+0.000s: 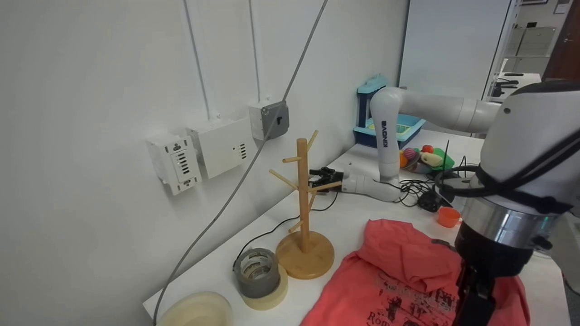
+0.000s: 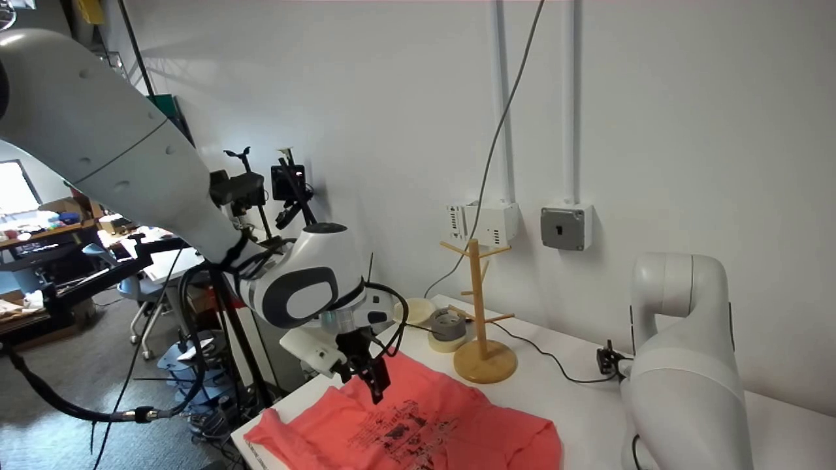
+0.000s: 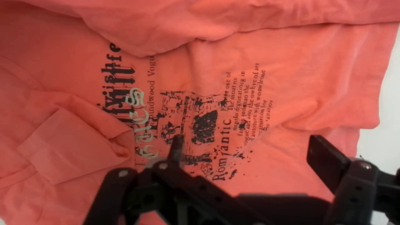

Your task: Unfold the sweatshirt sleeves

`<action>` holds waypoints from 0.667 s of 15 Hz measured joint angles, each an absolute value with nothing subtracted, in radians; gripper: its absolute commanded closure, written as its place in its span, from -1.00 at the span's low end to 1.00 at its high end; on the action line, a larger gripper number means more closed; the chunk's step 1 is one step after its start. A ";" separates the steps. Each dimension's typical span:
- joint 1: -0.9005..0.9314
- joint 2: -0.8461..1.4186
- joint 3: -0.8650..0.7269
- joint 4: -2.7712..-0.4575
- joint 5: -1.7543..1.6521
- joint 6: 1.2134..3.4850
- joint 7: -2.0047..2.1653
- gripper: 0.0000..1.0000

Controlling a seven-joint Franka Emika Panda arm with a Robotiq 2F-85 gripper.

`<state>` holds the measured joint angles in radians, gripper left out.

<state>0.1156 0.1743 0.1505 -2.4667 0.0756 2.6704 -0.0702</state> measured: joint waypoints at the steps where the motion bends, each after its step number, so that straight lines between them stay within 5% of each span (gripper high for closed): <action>1: 0.116 0.181 0.142 -2.455 0.052 2.670 -0.049 -1.00; 10: 0.093 0.299 0.084 -2.298 0.094 2.670 0.087 -1.00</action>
